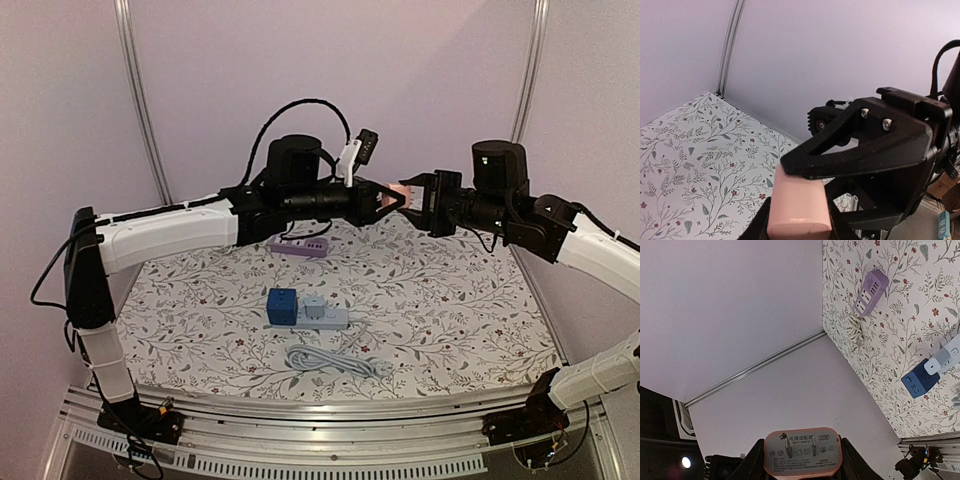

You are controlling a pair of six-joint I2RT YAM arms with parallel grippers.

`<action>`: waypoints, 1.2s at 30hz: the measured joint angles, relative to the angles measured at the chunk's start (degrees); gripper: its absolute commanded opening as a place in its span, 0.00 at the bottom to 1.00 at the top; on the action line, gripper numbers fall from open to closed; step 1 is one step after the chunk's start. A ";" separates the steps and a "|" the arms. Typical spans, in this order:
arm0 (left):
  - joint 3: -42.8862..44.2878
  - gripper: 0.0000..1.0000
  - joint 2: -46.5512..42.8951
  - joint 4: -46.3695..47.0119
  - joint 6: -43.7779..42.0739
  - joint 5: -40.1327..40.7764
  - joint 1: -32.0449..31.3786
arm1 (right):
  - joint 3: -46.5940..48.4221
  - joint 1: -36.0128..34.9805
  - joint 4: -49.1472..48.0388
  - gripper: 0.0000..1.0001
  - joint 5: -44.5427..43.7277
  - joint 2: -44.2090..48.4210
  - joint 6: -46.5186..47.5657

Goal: Insert the plug

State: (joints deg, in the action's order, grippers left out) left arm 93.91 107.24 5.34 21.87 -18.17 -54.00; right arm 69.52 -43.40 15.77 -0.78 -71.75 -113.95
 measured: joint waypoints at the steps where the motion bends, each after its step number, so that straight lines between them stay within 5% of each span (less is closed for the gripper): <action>1: 0.02 0.00 -0.07 -0.48 -0.37 0.35 0.00 | -0.94 0.00 -1.44 0.33 0.00 0.00 0.00; 2: 0.00 0.00 -0.09 -0.98 -0.72 0.61 0.04 | -1.75 0.00 -2.64 0.52 0.00 0.00 0.00; 4: -0.02 0.00 -0.20 -2.56 -1.64 1.05 0.13 | -3.93 0.02 -5.55 0.72 0.07 0.00 -0.39; 10: -2.97 0.00 -3.45 -6.69 -3.91 1.60 0.50 | -8.57 0.68 -9.44 0.94 3.02 -0.09 1.22; 20: -5.01 0.00 -10.27 -15.76 -12.20 4.61 3.08 | -11.87 3.76 -6.80 0.95 4.79 2.49 7.87; 36: 0.94 0.00 -10.38 -36.30 -35.47 19.15 9.35 | -7.89 4.94 16.90 0.93 -0.74 11.04 28.96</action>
State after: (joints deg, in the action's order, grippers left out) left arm 94.85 96.86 -30.96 -13.61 0.97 -44.64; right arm 61.63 -38.46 32.67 -1.52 -60.71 -84.99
